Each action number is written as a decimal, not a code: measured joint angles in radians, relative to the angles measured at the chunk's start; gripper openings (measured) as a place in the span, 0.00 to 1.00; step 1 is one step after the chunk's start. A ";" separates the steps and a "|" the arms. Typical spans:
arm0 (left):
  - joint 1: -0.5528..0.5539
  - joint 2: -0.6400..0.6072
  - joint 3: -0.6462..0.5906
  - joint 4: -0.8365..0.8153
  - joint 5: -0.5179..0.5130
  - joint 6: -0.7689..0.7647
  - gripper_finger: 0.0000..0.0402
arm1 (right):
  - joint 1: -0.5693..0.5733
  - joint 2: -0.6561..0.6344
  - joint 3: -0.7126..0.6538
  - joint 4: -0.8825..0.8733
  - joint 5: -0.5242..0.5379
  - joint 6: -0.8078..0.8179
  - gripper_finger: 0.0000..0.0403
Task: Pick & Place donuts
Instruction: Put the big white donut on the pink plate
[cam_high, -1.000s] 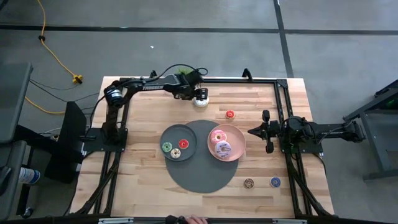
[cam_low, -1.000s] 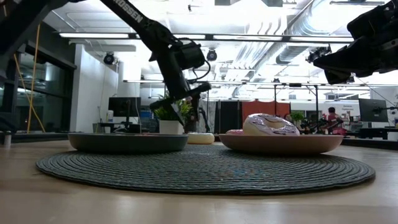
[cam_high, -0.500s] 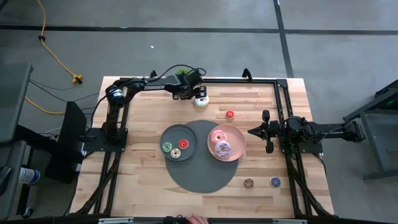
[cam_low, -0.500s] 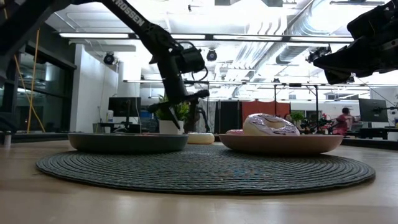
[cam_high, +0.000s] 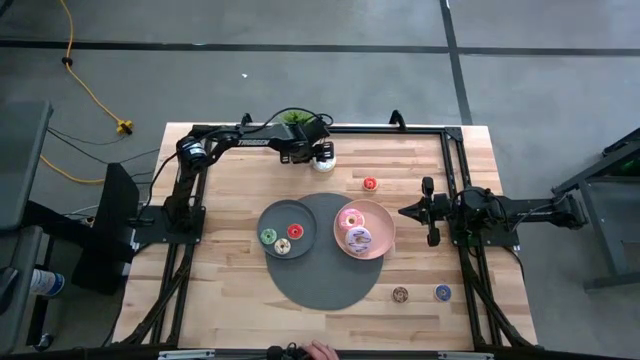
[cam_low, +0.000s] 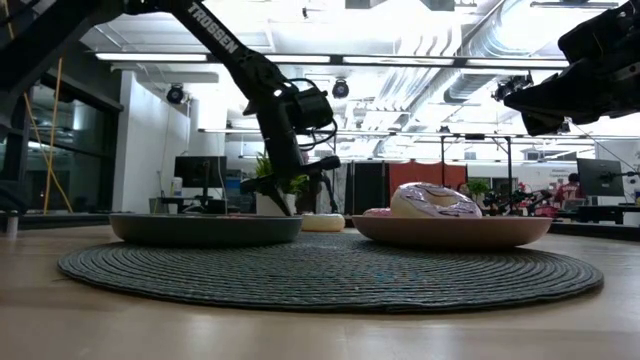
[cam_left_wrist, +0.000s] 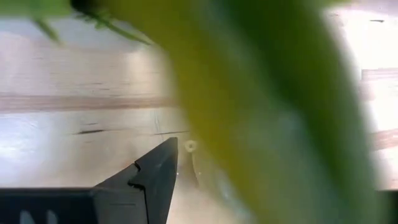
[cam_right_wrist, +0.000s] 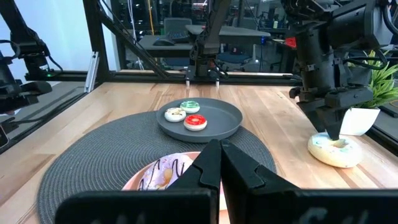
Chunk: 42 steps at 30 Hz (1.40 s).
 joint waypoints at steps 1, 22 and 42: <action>0.000 0.000 0.000 0.000 0.000 -0.004 0.50 | 0.000 0.000 0.000 0.000 0.000 0.000 0.00; 0.000 0.036 0.001 0.087 0.099 0.019 0.50 | 0.000 0.000 0.000 0.000 0.000 0.000 0.00; 0.000 0.035 0.001 0.094 0.140 0.050 0.17 | 0.000 0.000 0.000 0.000 0.000 0.000 0.00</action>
